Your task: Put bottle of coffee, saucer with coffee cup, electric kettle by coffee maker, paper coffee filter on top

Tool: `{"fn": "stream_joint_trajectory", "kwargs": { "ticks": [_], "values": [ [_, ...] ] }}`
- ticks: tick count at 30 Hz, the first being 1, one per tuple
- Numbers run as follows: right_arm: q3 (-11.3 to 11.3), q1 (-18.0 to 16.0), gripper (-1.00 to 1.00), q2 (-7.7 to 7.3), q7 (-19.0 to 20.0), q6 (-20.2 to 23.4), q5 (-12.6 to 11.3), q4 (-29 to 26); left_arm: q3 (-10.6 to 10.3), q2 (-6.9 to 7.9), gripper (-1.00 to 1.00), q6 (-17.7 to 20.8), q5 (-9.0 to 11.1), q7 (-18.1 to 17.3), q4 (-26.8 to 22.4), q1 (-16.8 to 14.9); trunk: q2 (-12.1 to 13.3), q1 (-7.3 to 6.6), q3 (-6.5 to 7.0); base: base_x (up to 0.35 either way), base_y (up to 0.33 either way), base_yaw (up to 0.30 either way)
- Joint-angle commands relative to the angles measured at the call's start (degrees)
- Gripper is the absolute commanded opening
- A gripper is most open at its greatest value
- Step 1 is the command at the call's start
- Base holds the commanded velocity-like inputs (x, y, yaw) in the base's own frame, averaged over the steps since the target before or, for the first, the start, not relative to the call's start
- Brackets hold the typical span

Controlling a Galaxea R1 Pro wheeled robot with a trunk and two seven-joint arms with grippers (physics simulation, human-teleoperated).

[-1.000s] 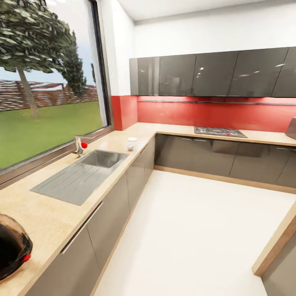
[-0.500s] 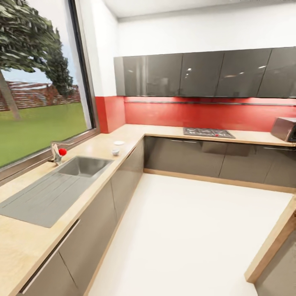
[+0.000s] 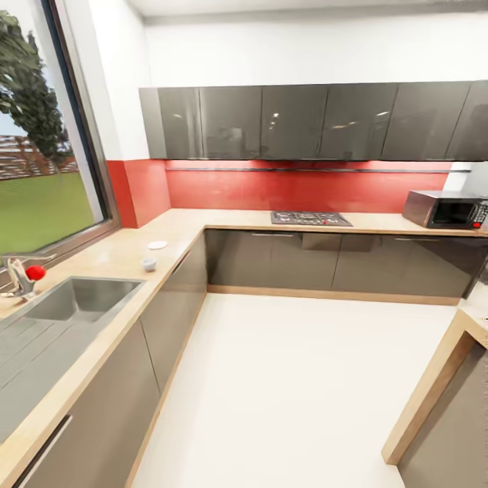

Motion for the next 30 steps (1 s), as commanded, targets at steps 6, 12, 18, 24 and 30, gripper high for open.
{"fn": "stream_joint_trajectory", "kwargs": {
  "ticks": [6,12,18,24,30],
  "values": [
    [-0.3,-0.1,1.00,0.05,0.0,-0.2,0.1,0.1,-0.2,0.11,1.00,-0.1,0.4,-0.1,0.0,0.0,-0.1,0.07,-0.13,0.328,0.000,-0.298],
    [-0.3,-0.1,1.00,0.08,0.0,-0.2,0.1,0.1,-0.2,0.08,1.00,-0.2,0.4,-0.1,0.0,0.0,-0.1,0.07,-0.13,0.331,0.000,-0.297],
    [-0.3,-0.1,1.00,0.10,0.0,-0.3,0.1,0.1,-0.2,0.17,1.00,-0.2,0.4,-0.1,0.0,0.0,-0.1,0.07,-0.13,0.333,0.000,-0.135],
    [-0.3,-0.1,1.00,0.11,-0.1,-0.3,0.1,0.1,-0.2,0.22,1.00,-0.2,0.4,-0.1,0.0,0.0,-0.1,0.07,-0.13,0.335,0.000,-0.016],
    [-0.2,-0.1,1.00,0.11,-0.1,-0.3,0.1,0.1,-0.2,0.30,1.00,-0.2,0.4,-0.1,0.0,0.0,-0.1,0.07,-0.13,0.336,0.000,-0.002]
  ]
}}
